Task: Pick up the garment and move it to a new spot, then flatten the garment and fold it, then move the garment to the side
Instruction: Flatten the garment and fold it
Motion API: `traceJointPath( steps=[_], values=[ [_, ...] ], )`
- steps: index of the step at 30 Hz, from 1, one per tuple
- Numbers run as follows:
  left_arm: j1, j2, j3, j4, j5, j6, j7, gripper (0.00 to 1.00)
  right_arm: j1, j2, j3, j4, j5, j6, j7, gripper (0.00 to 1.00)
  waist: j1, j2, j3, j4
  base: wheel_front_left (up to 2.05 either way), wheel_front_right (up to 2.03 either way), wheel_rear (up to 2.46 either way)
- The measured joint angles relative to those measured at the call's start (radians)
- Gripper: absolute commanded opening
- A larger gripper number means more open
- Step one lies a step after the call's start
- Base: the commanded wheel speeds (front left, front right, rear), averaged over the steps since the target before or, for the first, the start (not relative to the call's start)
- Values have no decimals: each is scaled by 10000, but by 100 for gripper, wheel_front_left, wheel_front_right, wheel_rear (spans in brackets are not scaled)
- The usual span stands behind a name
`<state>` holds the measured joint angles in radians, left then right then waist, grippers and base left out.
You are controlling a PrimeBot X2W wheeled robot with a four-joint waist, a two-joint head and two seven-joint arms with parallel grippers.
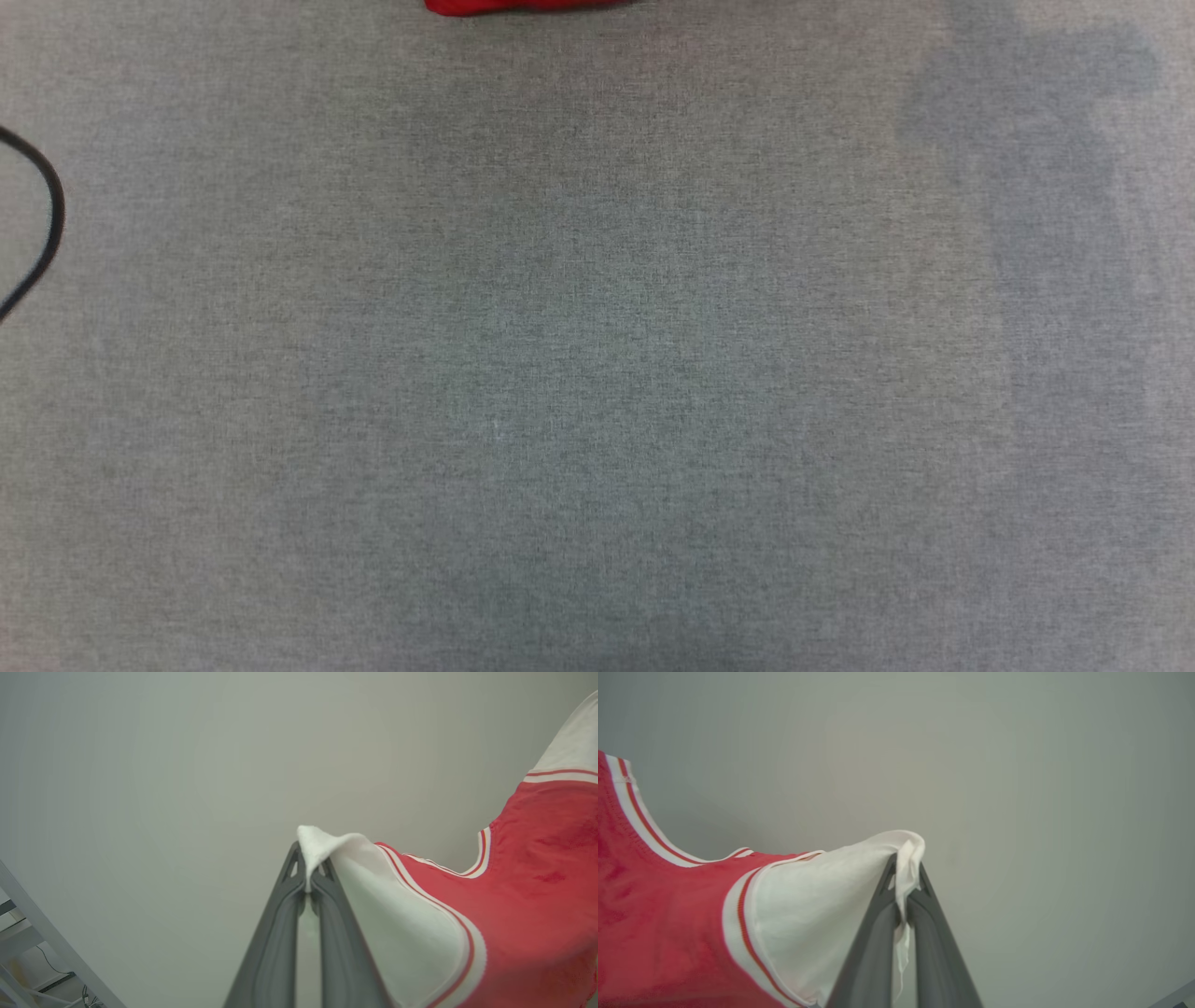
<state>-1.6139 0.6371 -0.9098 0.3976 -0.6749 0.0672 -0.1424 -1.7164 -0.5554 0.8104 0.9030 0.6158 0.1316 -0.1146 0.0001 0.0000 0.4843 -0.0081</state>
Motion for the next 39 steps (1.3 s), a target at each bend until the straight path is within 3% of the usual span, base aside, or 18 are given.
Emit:
traceJointPath(
  steps=[7,15,26,39],
  values=[
    [1454,167,-257,286,-506,-161,-426,0,1537,226,863,73,732,0,-700,0,-1,0,-330,-6,0,0,0],
    [3743,77,-539,579,-1097,-40,-867,0,3672,272,1881,-403,1499,0,-1129,0,-1,0,-1002,-75,0,0,0],
    [7807,144,-111,257,-1781,79,-1135,0,7292,-345,2577,-1783,2247,0,-1375,0,-3,0,-2193,-46,0,0,0],
    [12820,23,1492,-675,-1668,360,-1137,0,11469,-1425,1308,-3191,2719,0,-1383,0,-3,0,-3759,83,0,0,0]
  ],
)
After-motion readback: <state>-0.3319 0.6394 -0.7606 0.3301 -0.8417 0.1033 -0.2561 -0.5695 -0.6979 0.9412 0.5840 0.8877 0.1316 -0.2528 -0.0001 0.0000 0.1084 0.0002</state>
